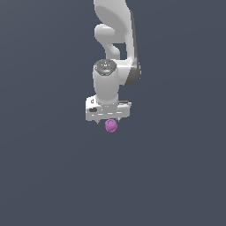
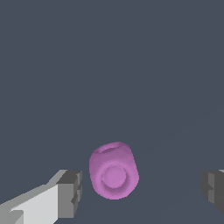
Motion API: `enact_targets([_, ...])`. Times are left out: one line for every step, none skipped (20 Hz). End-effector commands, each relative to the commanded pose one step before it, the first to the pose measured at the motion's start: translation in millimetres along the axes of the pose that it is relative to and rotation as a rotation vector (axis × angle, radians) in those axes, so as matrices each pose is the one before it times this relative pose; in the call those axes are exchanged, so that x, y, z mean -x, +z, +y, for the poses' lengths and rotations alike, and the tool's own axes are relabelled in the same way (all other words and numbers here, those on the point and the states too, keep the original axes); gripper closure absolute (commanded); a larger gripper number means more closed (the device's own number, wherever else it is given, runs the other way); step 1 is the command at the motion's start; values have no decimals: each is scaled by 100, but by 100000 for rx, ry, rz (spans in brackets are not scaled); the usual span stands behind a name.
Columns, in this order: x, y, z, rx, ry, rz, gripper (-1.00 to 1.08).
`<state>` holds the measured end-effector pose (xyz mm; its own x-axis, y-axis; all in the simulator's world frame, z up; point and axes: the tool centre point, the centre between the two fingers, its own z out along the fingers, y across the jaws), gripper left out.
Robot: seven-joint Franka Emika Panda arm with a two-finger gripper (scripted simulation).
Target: Pick up the object and move it to a goal position.
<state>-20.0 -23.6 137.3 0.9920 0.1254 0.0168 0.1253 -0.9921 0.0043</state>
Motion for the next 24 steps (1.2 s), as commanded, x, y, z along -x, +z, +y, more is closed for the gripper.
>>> enact_targets([849, 1207, -371, -32, -6603, -458, -92])
enact_targets([317, 445, -168, -32, -2520, -156, -92])
enact_targets([295, 412, -169, -41, -2362, -142, -92])
enact_targets([274, 380, -166, -47, -2202, -128, -92])
enact_targets([253, 348, -163, -51, -2043, -115, -92])
enact_targets([231, 317, -157, -54, -1882, -103, -92])
enact_targets([210, 287, -149, -55, -1720, -91, -92])
enact_targets([189, 258, -139, -54, -1558, -80, -92])
enact_targets([168, 229, -129, -52, -1396, -69, -92])
enact_targets([148, 201, -116, -48, -1231, -59, -92])
enact_targets([127, 173, -104, -44, -1070, -50, -92])
enact_targets([107, 146, -89, -39, -904, -41, -92])
enact_targets([87, 119, -75, -33, -742, -33, -92])
enact_targets([68, 92, -56, -26, -572, -25, -92])
enact_targets([48, 66, -43, -19, -413, -18, -92])
enact_targets([29, 39, -26, -12, -248, -11, -92])
enact_targets([13, 13, -2, -3, -69, -3, -92])
enact_targets([-44, -54, 36, -6, 511, -38, -92])
enact_targets([2, 34, 1, 0, 0, 0, -92])
enact_targets([6, 102, 3, 0, 0, 0, -92])
enact_targets([10, 169, 6, 0, 0, 0, -92])
enact_targets([0, 234, -28, -1, -69, 5, -92])
enact_targets([19, 302, 9, 0, 0, 0, -92])
enact_targets([9, 365, -24, -2, -69, 5, -92])
